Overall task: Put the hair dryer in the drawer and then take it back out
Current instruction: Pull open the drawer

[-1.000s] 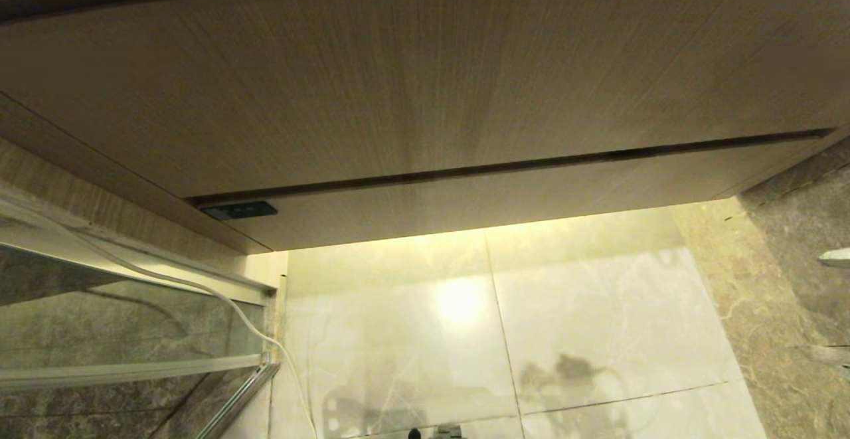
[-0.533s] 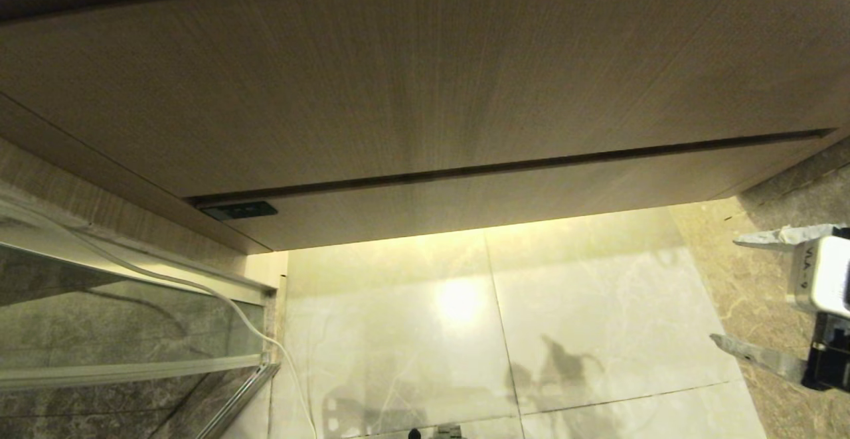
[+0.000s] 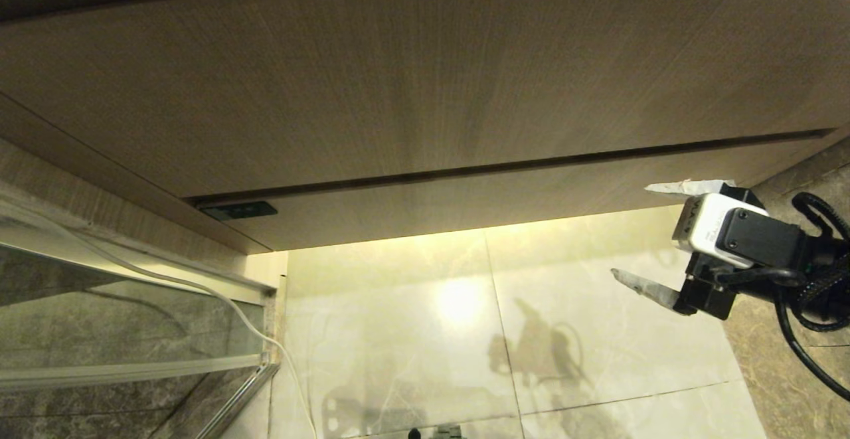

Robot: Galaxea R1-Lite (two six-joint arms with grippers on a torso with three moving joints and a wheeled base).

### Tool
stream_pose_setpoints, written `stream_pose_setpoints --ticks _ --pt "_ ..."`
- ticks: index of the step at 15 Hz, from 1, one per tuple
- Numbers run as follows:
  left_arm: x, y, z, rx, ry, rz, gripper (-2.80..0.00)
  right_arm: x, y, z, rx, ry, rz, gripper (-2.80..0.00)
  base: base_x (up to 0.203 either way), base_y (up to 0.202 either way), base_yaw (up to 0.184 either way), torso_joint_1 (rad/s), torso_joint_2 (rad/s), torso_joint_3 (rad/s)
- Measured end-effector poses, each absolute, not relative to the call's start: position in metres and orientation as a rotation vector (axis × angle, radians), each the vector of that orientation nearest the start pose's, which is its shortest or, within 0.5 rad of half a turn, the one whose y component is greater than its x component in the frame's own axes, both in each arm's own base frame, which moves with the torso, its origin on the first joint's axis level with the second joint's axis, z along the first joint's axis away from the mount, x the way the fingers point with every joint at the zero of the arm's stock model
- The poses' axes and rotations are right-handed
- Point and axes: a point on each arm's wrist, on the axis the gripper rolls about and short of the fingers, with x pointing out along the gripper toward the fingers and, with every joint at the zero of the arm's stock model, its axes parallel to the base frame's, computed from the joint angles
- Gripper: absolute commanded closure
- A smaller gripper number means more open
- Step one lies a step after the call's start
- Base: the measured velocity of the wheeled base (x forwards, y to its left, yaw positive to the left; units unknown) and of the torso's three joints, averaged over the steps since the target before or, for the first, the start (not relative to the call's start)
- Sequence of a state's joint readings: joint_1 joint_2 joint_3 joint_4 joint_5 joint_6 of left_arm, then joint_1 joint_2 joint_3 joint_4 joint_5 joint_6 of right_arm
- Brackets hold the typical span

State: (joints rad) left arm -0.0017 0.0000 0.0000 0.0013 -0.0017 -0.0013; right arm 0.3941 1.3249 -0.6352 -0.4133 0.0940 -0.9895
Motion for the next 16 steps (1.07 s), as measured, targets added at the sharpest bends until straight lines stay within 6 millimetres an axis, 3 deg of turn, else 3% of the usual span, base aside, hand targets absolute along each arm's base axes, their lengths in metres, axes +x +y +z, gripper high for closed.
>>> stream_pose_setpoints --ticks 5,16 --pt "-0.023 0.000 0.075 -0.001 0.001 -0.004 0.00 0.208 0.080 0.190 -1.098 -0.005 0.667 -2.80 0.000 0.000 0.000 0.000 0.00 0.000" --pt "-0.023 0.000 0.075 -0.001 0.002 -0.003 0.00 0.263 0.085 0.170 -1.138 -0.085 0.641 -2.80 0.000 0.000 0.000 0.000 0.00 0.000"
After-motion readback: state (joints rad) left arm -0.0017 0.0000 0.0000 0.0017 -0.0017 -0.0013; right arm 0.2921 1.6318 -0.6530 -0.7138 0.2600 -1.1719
